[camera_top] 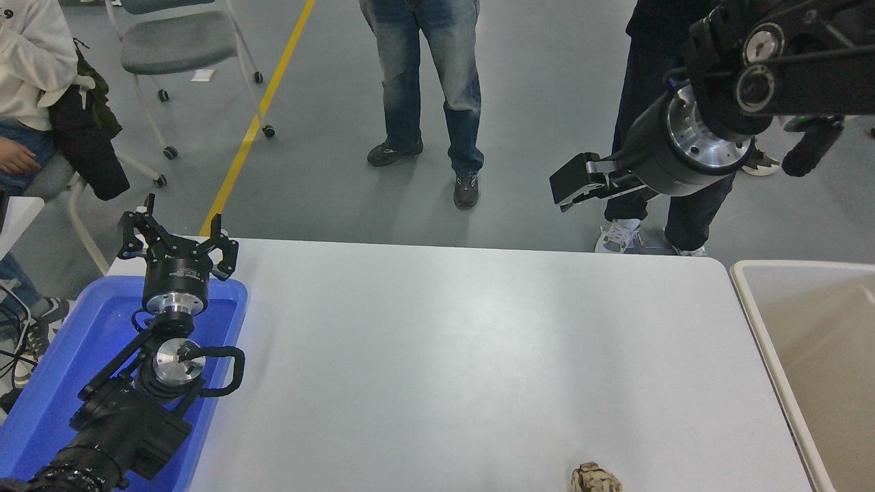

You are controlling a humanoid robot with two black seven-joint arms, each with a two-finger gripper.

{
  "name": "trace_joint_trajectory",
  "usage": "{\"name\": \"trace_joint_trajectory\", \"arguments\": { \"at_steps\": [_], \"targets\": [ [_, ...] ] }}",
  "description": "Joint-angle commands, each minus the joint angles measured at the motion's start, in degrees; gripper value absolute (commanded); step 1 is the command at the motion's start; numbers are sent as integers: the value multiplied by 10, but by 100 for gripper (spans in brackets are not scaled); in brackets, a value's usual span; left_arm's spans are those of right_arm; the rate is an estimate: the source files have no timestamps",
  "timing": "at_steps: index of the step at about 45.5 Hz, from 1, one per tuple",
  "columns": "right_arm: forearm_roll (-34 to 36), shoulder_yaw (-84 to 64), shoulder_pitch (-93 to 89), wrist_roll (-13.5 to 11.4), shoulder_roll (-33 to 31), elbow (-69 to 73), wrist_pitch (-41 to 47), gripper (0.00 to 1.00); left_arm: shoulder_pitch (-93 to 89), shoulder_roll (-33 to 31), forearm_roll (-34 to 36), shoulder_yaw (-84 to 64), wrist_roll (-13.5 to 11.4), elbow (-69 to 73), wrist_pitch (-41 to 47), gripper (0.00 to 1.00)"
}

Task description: Pick up foil plate and place in dustbin

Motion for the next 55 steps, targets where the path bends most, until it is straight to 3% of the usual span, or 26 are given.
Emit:
{"name": "trace_joint_trajectory", "arguments": {
  "at_steps": [1,7,14,24,36,55],
  "targets": [
    [2,-14,7,-5,12,0,61,100,0,0,0,0,0,0,0,99],
    [30,-49,0,-11,13,-2,57,100,0,0,0,0,0,0,0,99],
    [90,-84,4,-41,7,-2,56,100,0,0,0,0,0,0,0,99],
    [191,-122,7,-51,-1,-1,53,100,0,0,0,0,0,0,0,99],
    [240,-152,5,-52,-12,8,48,100,1,0,0,0,0,0,0,99],
    [171,-122,7,-44,-6,19,60,100,0,0,0,0,1,0,0,99]
  ]
}}
